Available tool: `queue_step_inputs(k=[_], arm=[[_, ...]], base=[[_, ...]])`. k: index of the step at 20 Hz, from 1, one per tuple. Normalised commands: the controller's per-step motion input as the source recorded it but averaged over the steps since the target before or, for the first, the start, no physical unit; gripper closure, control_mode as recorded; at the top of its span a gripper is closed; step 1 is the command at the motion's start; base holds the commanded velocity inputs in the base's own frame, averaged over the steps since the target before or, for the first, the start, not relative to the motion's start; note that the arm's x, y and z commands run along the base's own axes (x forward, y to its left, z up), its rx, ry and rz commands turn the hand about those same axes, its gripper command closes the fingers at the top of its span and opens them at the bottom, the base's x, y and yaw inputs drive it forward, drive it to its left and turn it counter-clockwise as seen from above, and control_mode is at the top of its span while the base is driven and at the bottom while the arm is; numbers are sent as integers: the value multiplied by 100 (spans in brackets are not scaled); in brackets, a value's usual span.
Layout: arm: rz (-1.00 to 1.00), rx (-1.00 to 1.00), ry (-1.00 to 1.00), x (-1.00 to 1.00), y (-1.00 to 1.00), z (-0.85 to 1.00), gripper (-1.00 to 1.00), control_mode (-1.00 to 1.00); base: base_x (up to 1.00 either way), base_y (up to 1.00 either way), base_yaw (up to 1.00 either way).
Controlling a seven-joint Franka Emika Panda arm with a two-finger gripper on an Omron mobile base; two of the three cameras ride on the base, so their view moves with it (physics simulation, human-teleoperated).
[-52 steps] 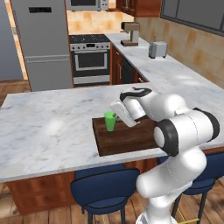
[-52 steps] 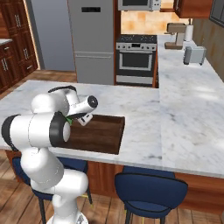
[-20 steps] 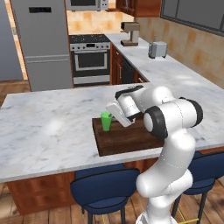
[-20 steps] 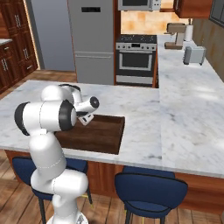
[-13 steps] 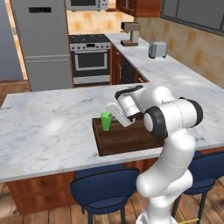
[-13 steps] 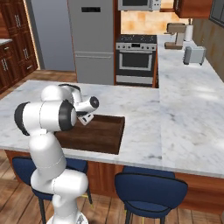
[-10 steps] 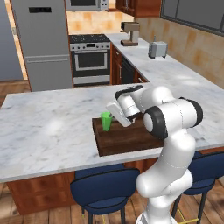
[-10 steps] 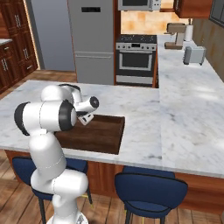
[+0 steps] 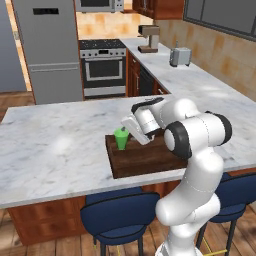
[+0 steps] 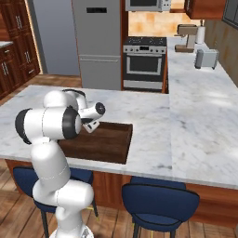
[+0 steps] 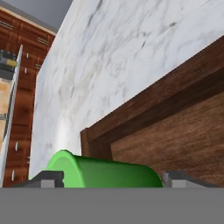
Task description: There is a tray on the dining counter. Grab the cup, mug, and pitcher and place them on the tray. The pitcher may be placed next to the tray if it cannot fit the tray.
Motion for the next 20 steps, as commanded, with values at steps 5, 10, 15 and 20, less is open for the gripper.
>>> queue_step_inputs(k=[5, 10, 15, 20], arm=[[0, 0, 0, 0, 0, 0, -100, -100], [0, 0, 0, 0, 0, 0, -100, -100], [0, 0, -1, 0, 0, 23, -100, -100], [0, -4, 0, -7, -7, 72, -100, -100]], base=[[0, 0, 0], [0, 0, 0], [0, 0, 0], [0, 0, 0]])
